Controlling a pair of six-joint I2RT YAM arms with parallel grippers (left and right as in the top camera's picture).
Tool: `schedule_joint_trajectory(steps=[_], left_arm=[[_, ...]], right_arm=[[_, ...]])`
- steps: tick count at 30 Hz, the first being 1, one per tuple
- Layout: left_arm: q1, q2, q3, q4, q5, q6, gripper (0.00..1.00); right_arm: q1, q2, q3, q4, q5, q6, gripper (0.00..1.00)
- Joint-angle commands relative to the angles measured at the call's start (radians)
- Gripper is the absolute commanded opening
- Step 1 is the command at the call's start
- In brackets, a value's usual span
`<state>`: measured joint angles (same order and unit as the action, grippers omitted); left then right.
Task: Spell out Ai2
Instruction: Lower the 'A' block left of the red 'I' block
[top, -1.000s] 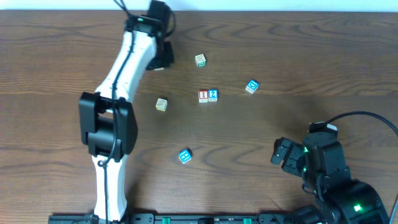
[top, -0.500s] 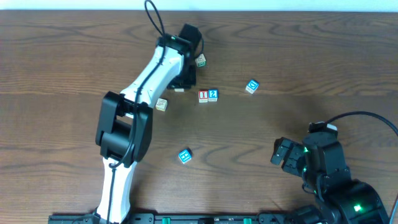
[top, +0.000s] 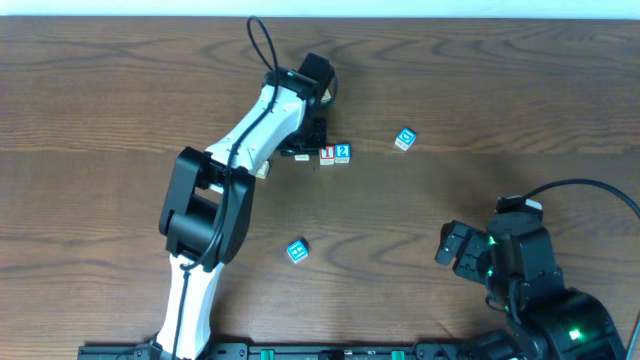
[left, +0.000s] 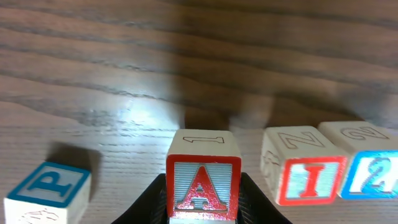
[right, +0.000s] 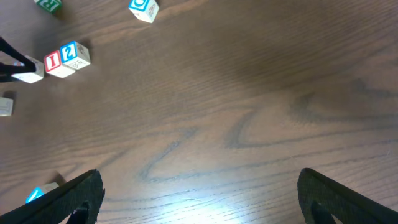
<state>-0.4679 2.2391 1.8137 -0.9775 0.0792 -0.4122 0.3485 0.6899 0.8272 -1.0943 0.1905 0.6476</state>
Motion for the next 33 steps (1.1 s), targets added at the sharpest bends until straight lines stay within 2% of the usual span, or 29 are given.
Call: schedule_joint_trajectory(steps=[1,26,33], left_arm=[[-0.019,0.022,-0.006,0.000,-0.013,-0.023,0.06],[-0.021,0.022,-0.006,-0.009,-0.037,-0.048,0.06],[-0.021,0.022,-0.006,-0.010,-0.037,-0.048,0.09]], right_arm=[[0.006,-0.002,0.001,0.002,0.003,0.018,0.99],[0.006,-0.003,0.001,0.002,0.003,0.018,0.99],[0.006,-0.003,0.001,0.002,0.003,0.018,0.99]])
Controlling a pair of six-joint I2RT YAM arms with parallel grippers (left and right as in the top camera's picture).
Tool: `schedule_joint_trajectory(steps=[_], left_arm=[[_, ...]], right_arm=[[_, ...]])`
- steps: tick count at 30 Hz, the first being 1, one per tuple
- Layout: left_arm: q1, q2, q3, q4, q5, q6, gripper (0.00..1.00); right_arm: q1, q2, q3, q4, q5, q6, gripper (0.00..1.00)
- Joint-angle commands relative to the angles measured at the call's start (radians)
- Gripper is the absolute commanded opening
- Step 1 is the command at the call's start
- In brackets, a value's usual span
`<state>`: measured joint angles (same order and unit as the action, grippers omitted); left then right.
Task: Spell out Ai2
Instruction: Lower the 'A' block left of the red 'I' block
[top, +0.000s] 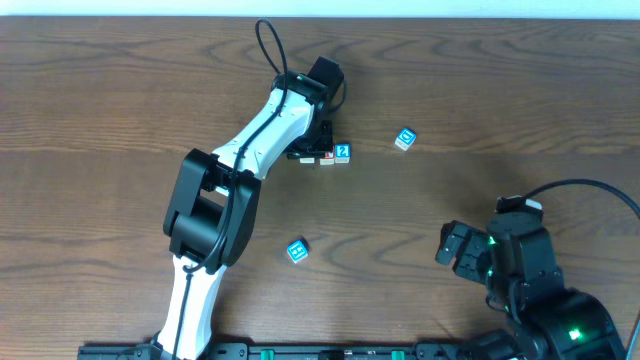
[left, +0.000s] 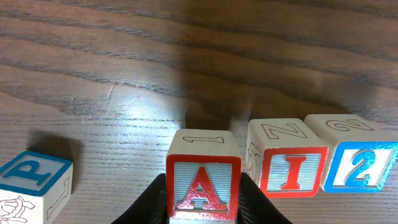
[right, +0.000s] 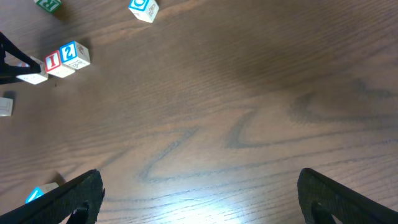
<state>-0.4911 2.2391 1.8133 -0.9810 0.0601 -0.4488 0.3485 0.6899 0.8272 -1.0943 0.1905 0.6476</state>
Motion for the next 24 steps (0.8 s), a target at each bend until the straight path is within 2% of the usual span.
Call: schedule_joint_trajectory(steps=[1,7,15,24], left_arm=[[0.002,0.022,-0.005,-0.006,-0.018,-0.011,0.10],[0.002,0.022,-0.005,-0.007,-0.017,-0.011,0.24],[0.002,0.022,-0.005,-0.010,-0.017,-0.012,0.32],[0.002,0.022,-0.005,-0.010,-0.015,-0.012,0.36]], right_arm=[[0.006,-0.003,0.001,0.002,0.003,0.018,0.99],[0.006,-0.003,0.001,0.002,0.003,0.018,0.99],[0.006,-0.003,0.001,0.002,0.003,0.018,0.99],[0.006,-0.003,0.001,0.002,0.003,0.018,0.99]])
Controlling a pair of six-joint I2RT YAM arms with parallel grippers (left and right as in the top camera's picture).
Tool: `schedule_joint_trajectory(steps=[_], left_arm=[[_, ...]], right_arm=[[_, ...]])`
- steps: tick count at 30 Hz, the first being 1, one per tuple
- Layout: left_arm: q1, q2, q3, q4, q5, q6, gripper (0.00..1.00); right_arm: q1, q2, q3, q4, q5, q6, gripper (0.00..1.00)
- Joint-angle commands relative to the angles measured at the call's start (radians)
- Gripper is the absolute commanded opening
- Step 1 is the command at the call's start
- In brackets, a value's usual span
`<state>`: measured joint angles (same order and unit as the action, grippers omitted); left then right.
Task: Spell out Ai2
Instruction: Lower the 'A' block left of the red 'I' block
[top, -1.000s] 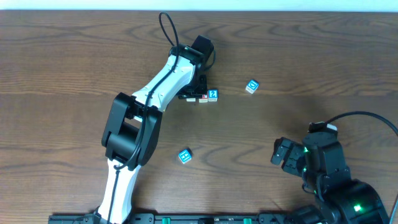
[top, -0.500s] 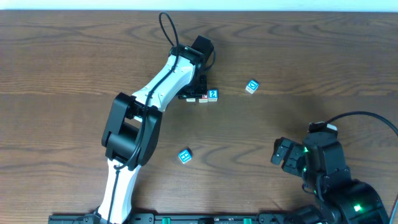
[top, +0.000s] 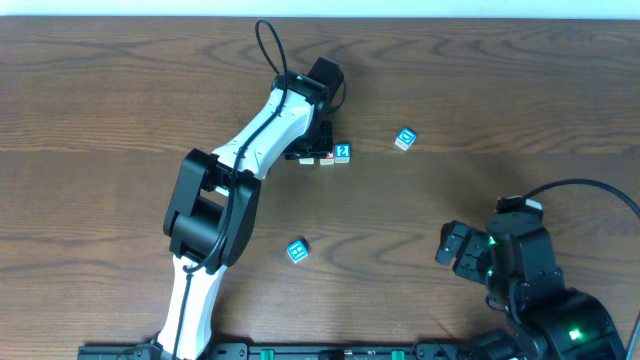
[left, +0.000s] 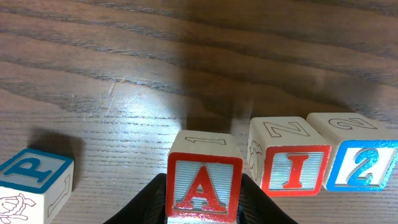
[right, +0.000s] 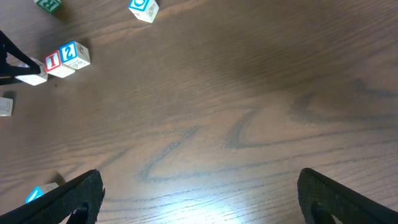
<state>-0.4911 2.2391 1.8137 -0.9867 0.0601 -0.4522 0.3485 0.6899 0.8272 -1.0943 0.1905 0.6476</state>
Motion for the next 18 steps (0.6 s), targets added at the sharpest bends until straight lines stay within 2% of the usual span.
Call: schedule_joint_trajectory(steps=[1,9,18], left_arm=[[0.002,0.022,-0.006,-0.004,-0.015,-0.008,0.36],[0.002,0.022,-0.006,-0.007,-0.015,-0.008,0.39],[0.013,0.022,-0.005,-0.003,-0.016,-0.006,0.34]], right_arm=[[0.006,-0.003,0.001,0.002,0.003,0.018,0.99],[0.006,-0.003,0.001,0.002,0.003,0.018,0.98],[0.006,-0.003,0.001,0.002,0.003,0.018,0.99]])
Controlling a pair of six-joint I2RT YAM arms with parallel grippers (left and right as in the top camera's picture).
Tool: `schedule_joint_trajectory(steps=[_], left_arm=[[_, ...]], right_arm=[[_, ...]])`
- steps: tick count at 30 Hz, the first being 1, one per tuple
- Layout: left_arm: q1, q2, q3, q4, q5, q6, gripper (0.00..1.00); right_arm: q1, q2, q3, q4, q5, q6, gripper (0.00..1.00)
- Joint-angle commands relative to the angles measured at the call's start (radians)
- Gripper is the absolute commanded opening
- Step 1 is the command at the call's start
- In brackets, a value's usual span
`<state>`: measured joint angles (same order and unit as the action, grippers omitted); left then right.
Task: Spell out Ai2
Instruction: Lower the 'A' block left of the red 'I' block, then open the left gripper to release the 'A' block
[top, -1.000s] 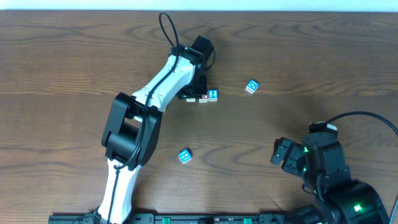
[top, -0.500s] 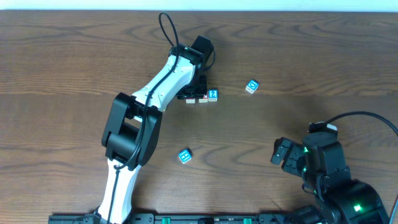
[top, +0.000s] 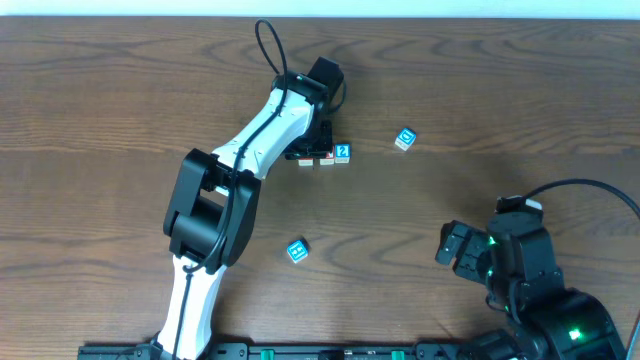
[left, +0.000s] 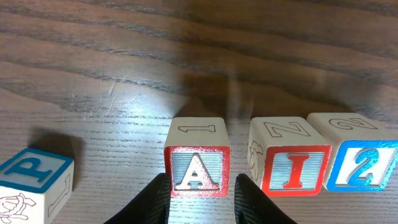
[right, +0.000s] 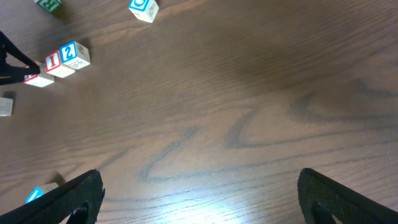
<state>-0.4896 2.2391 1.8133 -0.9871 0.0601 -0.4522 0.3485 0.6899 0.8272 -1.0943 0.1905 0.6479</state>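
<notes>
In the left wrist view the red A block (left: 197, 157) stands on the table just left of the red I block (left: 291, 162) and the blue 2 block (left: 364, 160), forming a row with a narrow gap after the A. My left gripper (left: 198, 193) is open, its fingers on either side of the A block's near face. Overhead, the left arm reaches to the row (top: 335, 154). My right gripper (right: 199, 199) is open over bare wood near the front right, with nothing between its fingers.
A blue P block (left: 34, 180) lies left of the A block. A blue block (top: 405, 138) sits right of the row, another blue block (top: 297, 251) lies nearer the front, and a green block (right: 50, 5) shows at the right wrist view's top edge.
My left gripper has opened and let go of the A block, which now stands free on the table beside the I block. The right arm has not moved.
My left gripper held the A block some way left of the I and 2 blocks. Then it held it close beside the I block, and stayed shut on it there. Now the jaws are apart and the A stands in the row.
</notes>
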Motion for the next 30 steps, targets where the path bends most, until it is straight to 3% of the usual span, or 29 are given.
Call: schedule_joint_trajectory(steps=[1,9,11,12,17,30], left_arm=[[0.013,0.022,-0.004,-0.003,-0.015,-0.005,0.34],[0.026,0.021,0.082,-0.044,-0.019,0.021,0.33],[0.025,0.021,0.110,-0.063,-0.031,0.034,0.22],[0.026,0.021,0.119,-0.071,-0.043,0.033,0.06],[0.028,0.022,0.125,-0.083,-0.109,0.021,0.06],[0.053,0.022,-0.022,0.010,-0.085,-0.005,0.06]], right_arm=[[0.006,-0.003,0.001,0.002,0.003,0.018,0.99],[0.006,-0.003,0.001,0.002,0.003,0.018,0.99],[0.006,-0.003,0.001,0.002,0.003,0.018,0.99],[0.006,-0.003,0.001,0.002,0.003,0.018,0.99],[0.006,-0.003,0.001,0.002,0.003,0.018,0.99],[0.006,-0.003,0.001,0.002,0.003,0.018,0.99]])
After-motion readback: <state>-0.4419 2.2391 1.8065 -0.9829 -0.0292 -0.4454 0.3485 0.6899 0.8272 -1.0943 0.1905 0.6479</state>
